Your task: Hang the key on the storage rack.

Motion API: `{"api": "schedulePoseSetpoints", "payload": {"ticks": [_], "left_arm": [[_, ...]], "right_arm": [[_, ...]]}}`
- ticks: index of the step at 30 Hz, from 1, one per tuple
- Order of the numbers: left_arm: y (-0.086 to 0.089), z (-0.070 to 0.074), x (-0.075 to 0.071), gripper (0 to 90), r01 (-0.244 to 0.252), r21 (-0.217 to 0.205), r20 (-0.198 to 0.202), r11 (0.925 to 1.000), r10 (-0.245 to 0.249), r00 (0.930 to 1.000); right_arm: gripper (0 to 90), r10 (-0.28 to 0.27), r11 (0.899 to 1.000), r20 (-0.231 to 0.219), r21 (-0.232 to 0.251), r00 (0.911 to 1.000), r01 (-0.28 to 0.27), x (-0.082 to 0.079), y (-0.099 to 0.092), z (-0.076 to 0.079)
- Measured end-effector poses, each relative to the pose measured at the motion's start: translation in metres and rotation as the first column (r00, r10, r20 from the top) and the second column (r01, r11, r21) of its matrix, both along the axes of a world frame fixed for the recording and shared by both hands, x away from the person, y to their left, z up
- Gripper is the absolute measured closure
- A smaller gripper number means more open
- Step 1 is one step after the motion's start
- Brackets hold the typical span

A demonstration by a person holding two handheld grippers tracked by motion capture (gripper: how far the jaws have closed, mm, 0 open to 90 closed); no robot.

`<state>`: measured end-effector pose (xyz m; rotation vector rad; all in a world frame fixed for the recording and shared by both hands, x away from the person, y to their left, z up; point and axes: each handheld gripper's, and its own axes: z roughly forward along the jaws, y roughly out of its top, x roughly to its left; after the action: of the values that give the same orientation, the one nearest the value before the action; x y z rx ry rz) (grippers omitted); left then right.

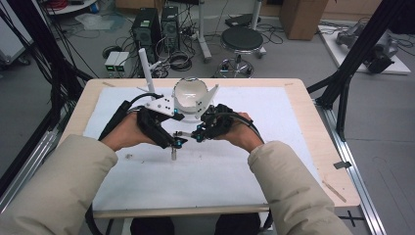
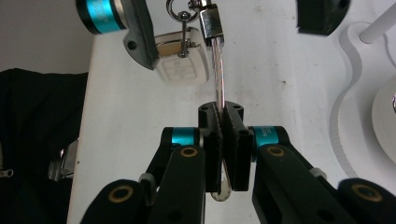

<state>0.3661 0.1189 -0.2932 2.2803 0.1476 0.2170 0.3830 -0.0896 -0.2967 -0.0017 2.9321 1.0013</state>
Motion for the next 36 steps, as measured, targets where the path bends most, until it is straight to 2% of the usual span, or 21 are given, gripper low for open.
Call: {"api": "schedulePoseSetpoints", "payload": {"ticks": [2,4,7,9,10,11,12,13,16,19,25,30,33,36], "left_arm": [[-0.0017,-0.0011,-0.0006,24.8,-0.002,-0.005,-0.004,1.0,0.002,1.0],[-0.0021,-0.0015,-0.0008,25.9,-0.001,0.018,-0.003,0.9998,0.001,1.0],[-0.0021,-0.0018,-0.001,30.7,-0.006,0.026,-0.005,0.9996,0.006,1.0],[-0.0022,-0.0013,-0.0014,36.6,-0.005,0.026,0.0,0.9996,0.005,1.0],[-0.0022,-0.001,-0.0016,36.6,-0.003,0.031,0.0,0.9995,0.003,1.0],[-0.0023,-0.001,-0.0017,42.5,-0.002,0.038,0.003,0.9993,0.002,1.0],[-0.0027,-0.0015,-0.0022,42.5,-0.005,0.044,0.004,0.999,0.005,1.0],[-0.0031,-0.0019,-0.0024,47.2,-0.004,0.049,0.006,0.9988,0.004,1.0],[-0.004,-0.0019,-0.0037,50.7,-0.009,0.056,0.012,0.9984,0.008,0.9999],[-0.0029,-0.0007,-0.0043,58.0,-0.012,0.056,0.02,0.9983,0.011,0.9997],[-0.0027,-0.0005,-0.0049,64.1,-0.018,0.066,0.016,0.9977,0.017,0.9997],[-0.004,-0.0023,-0.005,69.1,-0.018,0.097,0.004,0.9952,0.018,0.9998],[-0.0044,-0.0029,-0.005,69.8,-0.019,0.098,0.003,0.9951,0.018,0.9998],[-0.0032,-0.0045,-0.0051,69.5,-0.027,0.073,-0.005,0.9969,0.028,0.9996]], "right_arm": [[87.1,0.001,1.0,-0.004,0.001,1.0,-0.001,0.0,0.0005,-0.0003],[87.2,0.004,1.0,-0.006,0.003,1.0,-0.004,0.0,0.0007,-0.0005],[87.2,0.006,1.0,-0.003,0.002,1.0,-0.006,0.0005,0.0006,-0.0006],[87.1,0.008,1.0,-0.001,0.001,1.0,-0.008,0.0006,0.0007,-0.0007],[87.1,0.008,1.0,-0.001,0.001,1.0,-0.008,0.0006,0.0007,-0.0007],[87.1,0.008,1.0,-0.002,-0.001,1.0,-0.008,0.0003,0.0011,-0.001],[87.1,0.008,1.0,-0.002,-0.001,1.0,-0.008,0.0003,0.0011,-0.001],[87.1,0.007,1.0,-0.002,-0.002,1.0,-0.007,0.0004,0.0013,-0.001],[87.1,0.013,1.0,0.0,0.002,0.9999,-0.013,0.0009,0.0018,-0.0013],[87.1,0.012,1.0,0.002,-0.002,0.9999,-0.012,0.0008,0.0019,-0.0016],[87.1,0.014,1.0,-0.007,-0.003,0.9999,-0.014,0.0013,0.0017,-0.0018],[87.1,0.012,1.0,-0.005,-0.001,0.9999,-0.012,0.0018,0.0008,-0.0015],[87.2,0.013,1.0,-0.002,0.004,0.9999,-0.013,0.0024,0.0002,-0.0015],[87.2,0.006,1.0,-0.003,0.001,1.0,-0.006,0.0022,-0.0009,-0.0013]]}}
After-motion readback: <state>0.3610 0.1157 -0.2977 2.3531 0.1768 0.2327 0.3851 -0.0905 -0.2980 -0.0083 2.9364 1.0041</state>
